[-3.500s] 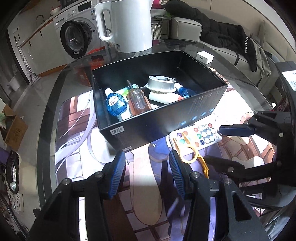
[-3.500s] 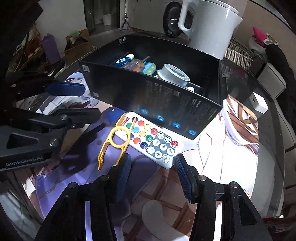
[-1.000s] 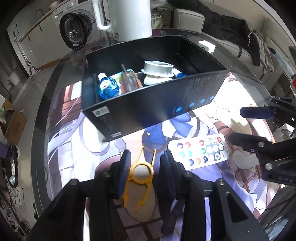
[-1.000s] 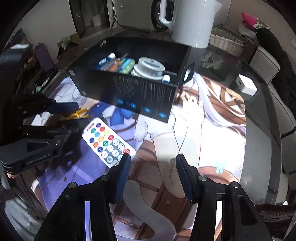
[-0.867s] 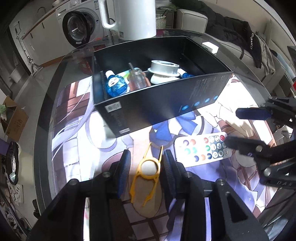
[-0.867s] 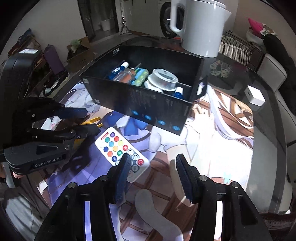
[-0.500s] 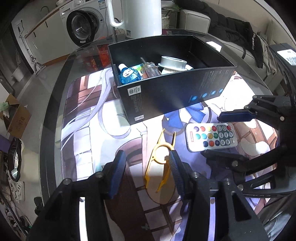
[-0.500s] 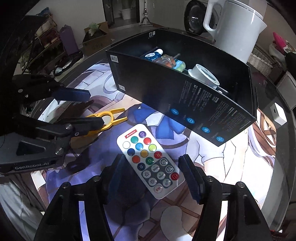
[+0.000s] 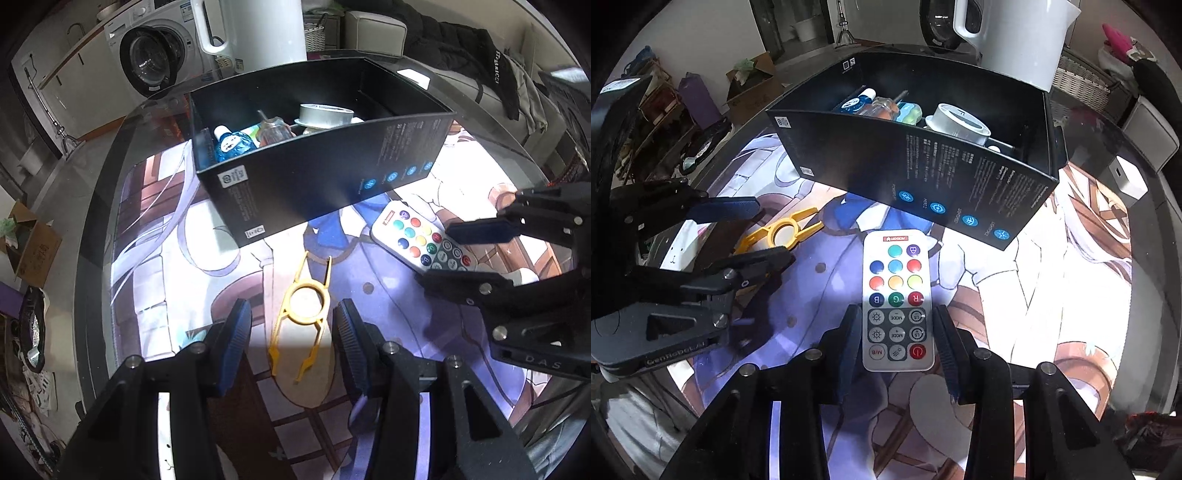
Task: Organize rigid objects
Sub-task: 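Hold the yellow opener in the left tool while the right tool grips the white remote, then lift the yellow opener with the left tool while the right tool lifts the remote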
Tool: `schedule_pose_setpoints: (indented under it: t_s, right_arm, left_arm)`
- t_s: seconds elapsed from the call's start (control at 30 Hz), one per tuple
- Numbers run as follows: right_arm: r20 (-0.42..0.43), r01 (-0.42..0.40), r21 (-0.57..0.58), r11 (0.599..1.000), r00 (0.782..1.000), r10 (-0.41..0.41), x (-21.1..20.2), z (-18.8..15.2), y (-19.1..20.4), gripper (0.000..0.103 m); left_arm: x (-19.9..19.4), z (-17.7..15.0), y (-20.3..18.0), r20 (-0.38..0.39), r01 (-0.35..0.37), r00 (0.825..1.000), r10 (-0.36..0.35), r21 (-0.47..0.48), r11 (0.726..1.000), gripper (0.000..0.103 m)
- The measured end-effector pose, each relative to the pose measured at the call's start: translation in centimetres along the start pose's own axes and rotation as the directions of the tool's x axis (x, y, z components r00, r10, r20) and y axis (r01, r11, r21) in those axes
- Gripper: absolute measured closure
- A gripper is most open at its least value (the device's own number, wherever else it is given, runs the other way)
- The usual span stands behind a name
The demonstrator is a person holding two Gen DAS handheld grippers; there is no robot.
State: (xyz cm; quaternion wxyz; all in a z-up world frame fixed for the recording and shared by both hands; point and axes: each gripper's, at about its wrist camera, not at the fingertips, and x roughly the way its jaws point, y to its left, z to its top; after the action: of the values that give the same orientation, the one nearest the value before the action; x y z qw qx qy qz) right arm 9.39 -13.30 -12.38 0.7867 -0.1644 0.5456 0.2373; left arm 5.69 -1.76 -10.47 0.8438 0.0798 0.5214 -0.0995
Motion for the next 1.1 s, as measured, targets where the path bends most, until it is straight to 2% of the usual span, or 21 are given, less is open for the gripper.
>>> schedule_pose_setpoints:
  t_s: [0.03,0.1,0.17,0.43,0.5,0.53,0.57,0.6,0.63,1.1]
  right_arm:
    - [0.004,0.003,0.0,1.0,1.0,-0.003,0.2,0.2,0.1,0.061]
    - [0.008,0.012,-0.008,1.0,1.0,-0.012,0.5,0.6,0.3,0.05]
    - [0.015,0.031,-0.021,0.999,0.999,-0.03,0.9,1.0,0.5,0.047]
    - [0.024,0.035,-0.023,0.999,0.999,-0.035,1.7,1.6,1.0,0.046]
    - [0.026,0.04,-0.022,0.999,0.999,-0.039,1.6,1.5,0.9,0.046]
    - [0.024,0.036,-0.017,0.999,0.999,-0.036,1.2,1.2,0.5,0.046]
    - [0.022,0.037,-0.012,0.999,0.999,-0.037,1.1,1.1,0.4,0.051]
    - [0.021,0.04,-0.018,0.999,0.999,-0.04,1.0,1.1,0.4,0.061]
    - [0.018,0.04,-0.03,0.999,0.999,-0.04,0.9,1.1,0.5,0.064]
    - [0.024,0.069,-0.023,0.997,0.997,-0.068,0.6,1.0,0.9,0.064]
  left_arm:
    - [0.2,0.0,-0.1,-0.005,0.0,1.0,0.0,0.003,1.0,0.054]
    - [0.3,-0.1,-0.1,-0.004,0.001,1.0,-0.001,0.005,1.0,0.054]
    - [0.3,0.0,0.0,-0.004,0.008,1.0,-0.008,0.003,1.0,0.054]
    - [0.4,0.1,0.2,0.002,0.031,1.0,-0.031,-0.008,0.999,0.058]
    - [0.4,0.3,0.1,0.0,0.062,0.998,-0.062,-0.01,0.998,0.074]
    - [0.4,0.4,0.0,-0.001,0.061,0.998,-0.061,-0.007,0.998,0.079]
    - [0.4,0.5,-0.1,-0.002,0.056,0.998,-0.056,-0.002,0.998,0.079]
    - [0.4,0.5,-0.1,-0.004,0.055,0.998,-0.055,-0.002,0.998,0.079]
    - [0.4,0.5,-0.1,-0.004,0.057,0.998,-0.058,-0.005,0.998,0.079]
    - [-0.3,0.5,-0.1,0.026,0.061,0.998,-0.061,0.001,0.998,0.079]
